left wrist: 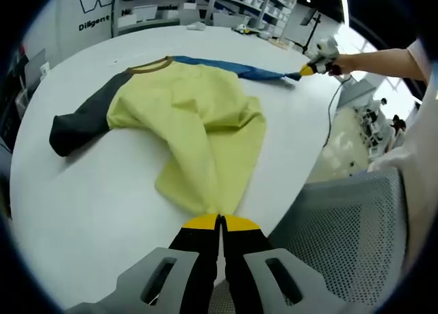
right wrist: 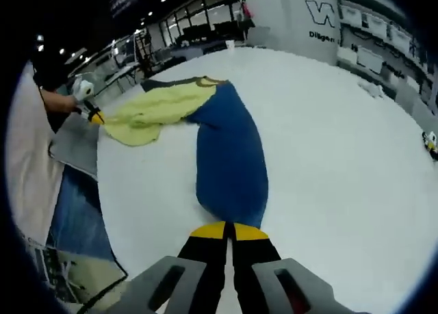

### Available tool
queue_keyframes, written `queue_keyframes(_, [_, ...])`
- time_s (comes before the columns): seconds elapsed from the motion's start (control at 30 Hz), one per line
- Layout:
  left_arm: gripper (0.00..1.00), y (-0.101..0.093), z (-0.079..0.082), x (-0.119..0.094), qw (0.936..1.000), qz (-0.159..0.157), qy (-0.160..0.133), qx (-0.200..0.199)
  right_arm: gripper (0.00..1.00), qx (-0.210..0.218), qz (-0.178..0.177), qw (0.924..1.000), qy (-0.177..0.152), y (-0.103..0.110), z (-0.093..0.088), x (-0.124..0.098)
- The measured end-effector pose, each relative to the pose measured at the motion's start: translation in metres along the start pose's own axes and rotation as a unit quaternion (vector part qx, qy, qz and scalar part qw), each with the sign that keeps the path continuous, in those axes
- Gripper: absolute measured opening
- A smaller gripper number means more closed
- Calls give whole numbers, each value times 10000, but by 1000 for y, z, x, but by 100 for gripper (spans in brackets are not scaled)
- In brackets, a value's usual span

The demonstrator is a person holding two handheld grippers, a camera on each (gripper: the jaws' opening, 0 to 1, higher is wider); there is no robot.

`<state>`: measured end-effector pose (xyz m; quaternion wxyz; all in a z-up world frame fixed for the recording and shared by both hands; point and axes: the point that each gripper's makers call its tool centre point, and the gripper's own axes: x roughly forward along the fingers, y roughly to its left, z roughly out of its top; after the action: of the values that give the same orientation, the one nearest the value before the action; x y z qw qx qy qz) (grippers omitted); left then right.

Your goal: Fold the garment on the visible template until the final outline fits inside the template.

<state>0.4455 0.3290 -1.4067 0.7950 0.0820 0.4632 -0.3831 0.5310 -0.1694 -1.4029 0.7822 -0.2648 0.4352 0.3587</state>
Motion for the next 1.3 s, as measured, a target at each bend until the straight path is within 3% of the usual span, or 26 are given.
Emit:
queue_keyframes(0.03, [0, -1, 0, 0, 10000, -4, 13, 11, 0, -256, -33, 9994, 242, 0, -6, 2])
queue_keyframes(0.13, [0, -1, 0, 0, 10000, -4, 18, 10, 0, -600, -439, 9953, 615, -15, -13, 8])
queue_keyframes(0.23, [0, -2, 1, 1, 10000, 1, 21, 18, 0, -902, -601, 9897, 939, -24, -18, 11])
queue_keyframes(0.37, [0, -1, 0, -1, 10000, 31, 23, 0, 0, -900, -693, 9871, 1133, -35, -26, 15])
queue_keyframes(0.57, [0, -2, -1, -2, 10000, 57, 19, -40, 0, -476, -900, 9849, 1401, -47, -35, 15])
queue_keyframes(0.67, [0, -2, 0, -2, 10000, 68, -3, -56, 14, 42, -1151, 9859, 1215, -58, -36, 10])
queue_keyframes(0.77, [0, -1, -1, -3, 9999, 91, -36, -92, 12, 764, -1231, 9843, 1009, -62, -44, 4])
queue_keyframes(0.87, [0, -1, -1, -2, 9999, 94, -56, -122, 12, 1330, -1335, 9779, 904, -62, -53, -3])
queue_keyframes(0.97, [0, -3, -1, -1, 9999, 72, -48, -116, 13, 2321, -1159, 9650, 376, -55, -48, -1])
queue_keyframes(1.0, [0, -4, -1, 0, 9999, 65, -42, -108, 12, 2479, -1051, 9625, 327, -50, -48, 1])
queue_keyframes(1.03, [0, -4, -1, 0, 9999, 58, -38, -104, 12, 2518, -852, 9635, 326, -42, -47, 5])
queue_keyframes(1.1, [0, -5, 0, 0, 9999, 44, -39, -98, 12, 2323, -837, 9682, 401, -38, -49, 10])
queue_keyframes(1.17, [0, -5, 1, 1, 9999, 38, -39, -94, 11, 2370, -783, 9674, 438, -34, -49, 13])
queue_keyframes(1.3, [0, -4, 1, 0, 10000, 39, -30, -82, 10, 2469, -620, 9669, 144, -29, -32, 21])
